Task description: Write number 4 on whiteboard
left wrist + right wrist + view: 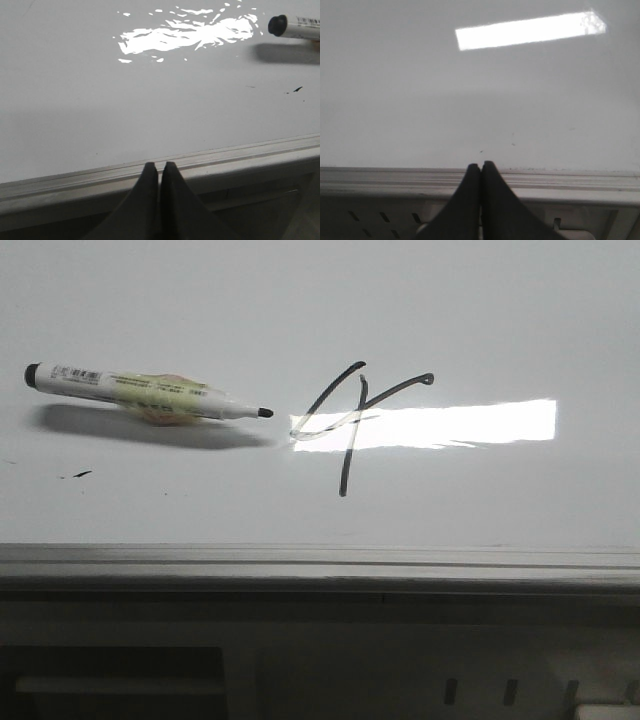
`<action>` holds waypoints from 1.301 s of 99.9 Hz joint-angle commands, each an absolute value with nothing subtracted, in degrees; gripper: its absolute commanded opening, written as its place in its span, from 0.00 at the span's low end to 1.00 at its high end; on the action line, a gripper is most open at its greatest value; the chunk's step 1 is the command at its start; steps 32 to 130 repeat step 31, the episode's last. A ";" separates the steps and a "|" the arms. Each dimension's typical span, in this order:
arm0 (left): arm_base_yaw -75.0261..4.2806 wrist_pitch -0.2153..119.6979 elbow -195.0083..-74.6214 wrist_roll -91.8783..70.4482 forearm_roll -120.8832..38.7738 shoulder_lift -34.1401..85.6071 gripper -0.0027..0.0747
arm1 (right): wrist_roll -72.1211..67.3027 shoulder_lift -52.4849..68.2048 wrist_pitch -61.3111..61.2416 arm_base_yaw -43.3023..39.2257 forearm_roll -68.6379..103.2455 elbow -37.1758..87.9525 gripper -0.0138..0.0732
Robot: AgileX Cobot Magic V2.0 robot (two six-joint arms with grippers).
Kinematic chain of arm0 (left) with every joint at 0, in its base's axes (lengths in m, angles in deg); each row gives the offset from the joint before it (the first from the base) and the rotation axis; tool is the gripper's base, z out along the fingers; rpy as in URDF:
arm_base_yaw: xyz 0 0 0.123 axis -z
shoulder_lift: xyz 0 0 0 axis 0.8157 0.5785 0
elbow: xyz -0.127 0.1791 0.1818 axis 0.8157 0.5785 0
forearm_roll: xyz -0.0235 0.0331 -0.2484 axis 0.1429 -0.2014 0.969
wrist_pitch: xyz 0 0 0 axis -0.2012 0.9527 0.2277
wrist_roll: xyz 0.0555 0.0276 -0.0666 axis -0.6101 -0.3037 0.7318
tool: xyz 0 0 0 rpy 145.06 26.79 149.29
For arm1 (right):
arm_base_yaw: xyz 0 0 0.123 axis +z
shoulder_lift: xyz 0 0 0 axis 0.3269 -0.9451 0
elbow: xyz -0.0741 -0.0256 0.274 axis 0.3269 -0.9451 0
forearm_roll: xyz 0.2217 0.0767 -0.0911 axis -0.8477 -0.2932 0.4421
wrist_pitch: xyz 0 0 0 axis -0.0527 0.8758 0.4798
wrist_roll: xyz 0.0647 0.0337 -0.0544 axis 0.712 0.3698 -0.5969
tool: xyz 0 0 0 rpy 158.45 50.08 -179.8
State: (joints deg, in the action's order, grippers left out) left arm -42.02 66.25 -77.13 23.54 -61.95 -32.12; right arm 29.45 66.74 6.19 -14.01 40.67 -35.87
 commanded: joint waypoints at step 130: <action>-42.18 63.25 -75.23 24.05 -61.40 -33.60 0.01 | 29.49 67.38 4.95 -14.29 42.06 -37.02 0.08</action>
